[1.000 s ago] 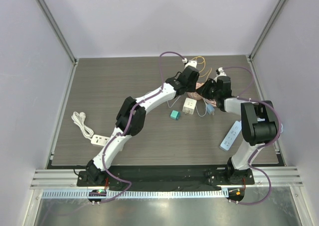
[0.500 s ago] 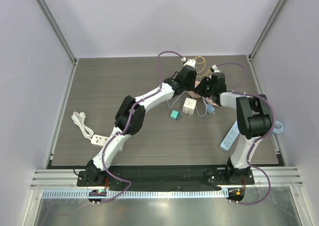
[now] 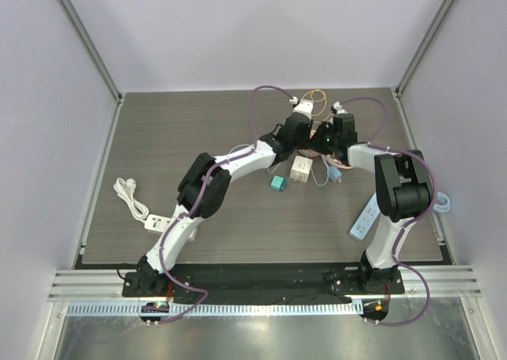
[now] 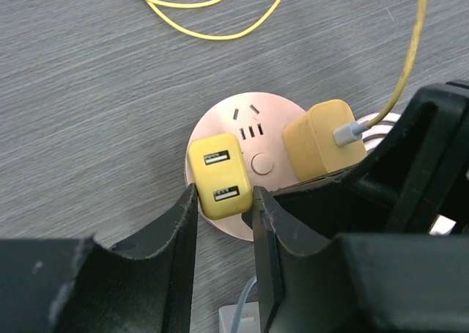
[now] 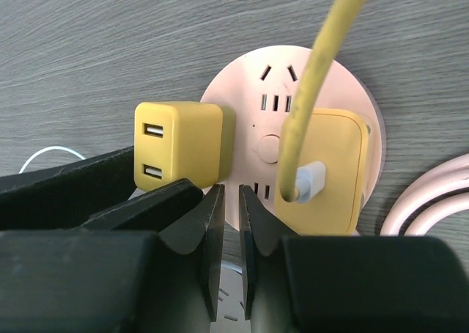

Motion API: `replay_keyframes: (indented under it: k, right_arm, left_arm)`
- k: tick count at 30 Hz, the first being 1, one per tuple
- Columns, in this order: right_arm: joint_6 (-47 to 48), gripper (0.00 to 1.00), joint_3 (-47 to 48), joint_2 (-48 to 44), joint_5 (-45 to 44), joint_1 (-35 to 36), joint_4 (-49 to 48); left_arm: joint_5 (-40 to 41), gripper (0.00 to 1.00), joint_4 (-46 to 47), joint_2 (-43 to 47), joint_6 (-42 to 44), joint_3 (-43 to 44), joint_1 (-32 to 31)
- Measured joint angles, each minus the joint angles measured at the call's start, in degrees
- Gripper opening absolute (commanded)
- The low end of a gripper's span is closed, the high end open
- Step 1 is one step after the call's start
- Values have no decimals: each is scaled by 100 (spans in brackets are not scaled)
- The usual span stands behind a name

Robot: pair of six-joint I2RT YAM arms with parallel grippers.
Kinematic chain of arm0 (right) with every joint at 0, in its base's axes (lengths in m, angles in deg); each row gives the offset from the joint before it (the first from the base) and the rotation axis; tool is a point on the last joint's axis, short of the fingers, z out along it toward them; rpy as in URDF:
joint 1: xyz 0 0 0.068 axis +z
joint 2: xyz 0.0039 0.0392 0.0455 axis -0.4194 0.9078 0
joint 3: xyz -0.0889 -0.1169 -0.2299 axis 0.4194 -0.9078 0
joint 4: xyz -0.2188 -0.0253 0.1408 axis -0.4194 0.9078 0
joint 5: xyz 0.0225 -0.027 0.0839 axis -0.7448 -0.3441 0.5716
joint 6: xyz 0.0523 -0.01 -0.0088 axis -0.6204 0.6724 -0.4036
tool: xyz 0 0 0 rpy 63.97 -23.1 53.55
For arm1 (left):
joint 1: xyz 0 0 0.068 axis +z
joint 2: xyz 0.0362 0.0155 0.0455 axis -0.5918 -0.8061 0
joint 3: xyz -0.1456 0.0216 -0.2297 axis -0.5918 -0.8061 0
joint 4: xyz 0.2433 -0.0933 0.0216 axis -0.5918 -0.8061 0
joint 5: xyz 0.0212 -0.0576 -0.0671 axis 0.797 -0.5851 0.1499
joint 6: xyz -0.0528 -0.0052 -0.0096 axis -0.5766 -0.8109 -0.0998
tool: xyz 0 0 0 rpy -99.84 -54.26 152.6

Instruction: Pull the plug off the socket

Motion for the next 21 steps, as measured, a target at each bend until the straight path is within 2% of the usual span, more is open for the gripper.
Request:
replay_keyframes:
  k: [4,6,12,16,18,21]
  right_arm:
    - [31,20,33,0,-2,0,76]
    - [46,20,57,0,-2,0,116]
    - [109,20,262,111,-114,-13,149]
    - [192,20,337,177,-199,-13,201]
    - [201,20,367,210,-210,-7,225]
    - [201,20,389,216,-219,-7,251]
  left_arm:
    - [380,0,83,26,-76,-70,-94]
    - [415,0,-234,-2,-284,133,-101]
    - [-63,0,-1235,-304,-1128,1069,107]
    - [-479,0,-1167,-326,-1611,966,260]
    - [-540,0,-997,-326,-1620,881,289]
    - [-310,0,-896,-323,-1172,857,201]
